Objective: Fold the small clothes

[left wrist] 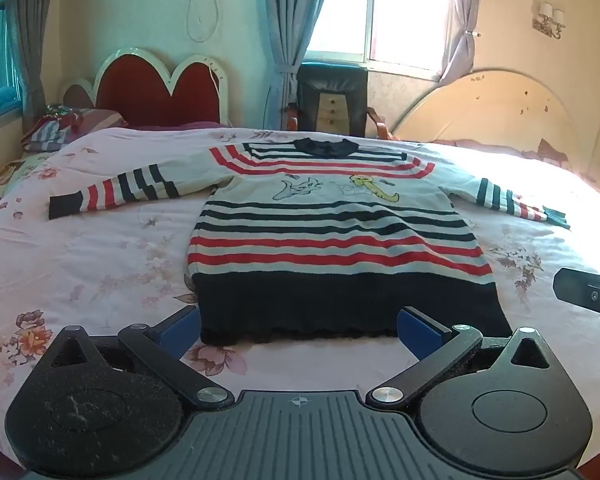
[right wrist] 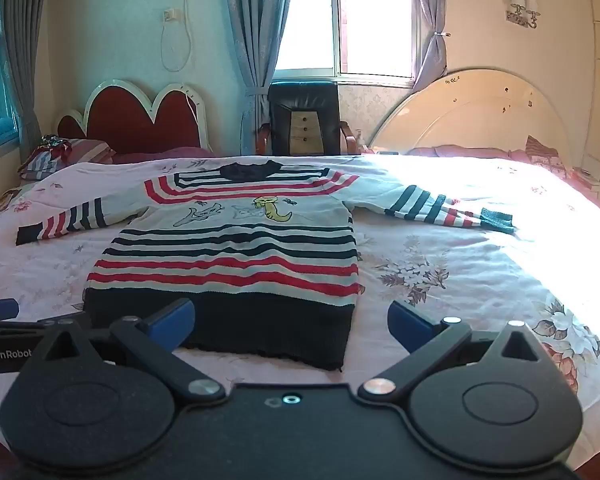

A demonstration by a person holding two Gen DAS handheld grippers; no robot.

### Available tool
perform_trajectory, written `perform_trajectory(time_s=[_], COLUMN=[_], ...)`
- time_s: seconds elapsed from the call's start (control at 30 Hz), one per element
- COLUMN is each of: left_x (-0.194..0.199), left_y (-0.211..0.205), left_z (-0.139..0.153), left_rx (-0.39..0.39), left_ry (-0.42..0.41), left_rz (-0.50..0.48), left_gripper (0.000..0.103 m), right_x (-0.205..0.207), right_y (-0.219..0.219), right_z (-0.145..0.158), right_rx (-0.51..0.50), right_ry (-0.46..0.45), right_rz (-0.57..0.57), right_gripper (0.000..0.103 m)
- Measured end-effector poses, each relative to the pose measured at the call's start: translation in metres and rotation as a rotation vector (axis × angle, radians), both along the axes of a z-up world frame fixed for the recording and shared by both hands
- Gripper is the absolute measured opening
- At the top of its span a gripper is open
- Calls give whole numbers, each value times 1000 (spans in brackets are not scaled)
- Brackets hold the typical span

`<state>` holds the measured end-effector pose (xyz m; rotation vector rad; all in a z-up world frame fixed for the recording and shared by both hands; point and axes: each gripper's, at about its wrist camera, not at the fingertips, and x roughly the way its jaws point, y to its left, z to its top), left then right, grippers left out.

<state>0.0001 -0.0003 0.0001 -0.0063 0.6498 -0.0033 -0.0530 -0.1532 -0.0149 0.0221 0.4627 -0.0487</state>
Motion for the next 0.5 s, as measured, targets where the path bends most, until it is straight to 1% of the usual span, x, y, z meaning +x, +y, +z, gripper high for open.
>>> perform_trajectory(time_s=[0.1,0.13,0.17,0.4,0.5], left_x=[2,7,1,-4,-7], left_y=[-1,0,1,0,0], left_z=[0,-3,-3,-6,-7], left_rx=[5,3,-2,-9,-11], left_ry=[-11,14,-11,-13,-13], left_rz=[-11,-8,-2,12,13], left_gripper=[103,103,103,103,103], right_x=[1,1,1,5,4], right_y=[0,0,-1,-1,5], right_z=[-1,-1,-2,-3,-5], right_rx=[6,6,7,5,6], right_ry=[-12,-11,-11,2,4], right_rz=[2,2,2,1,0], right_gripper=[102,102,102,102,102])
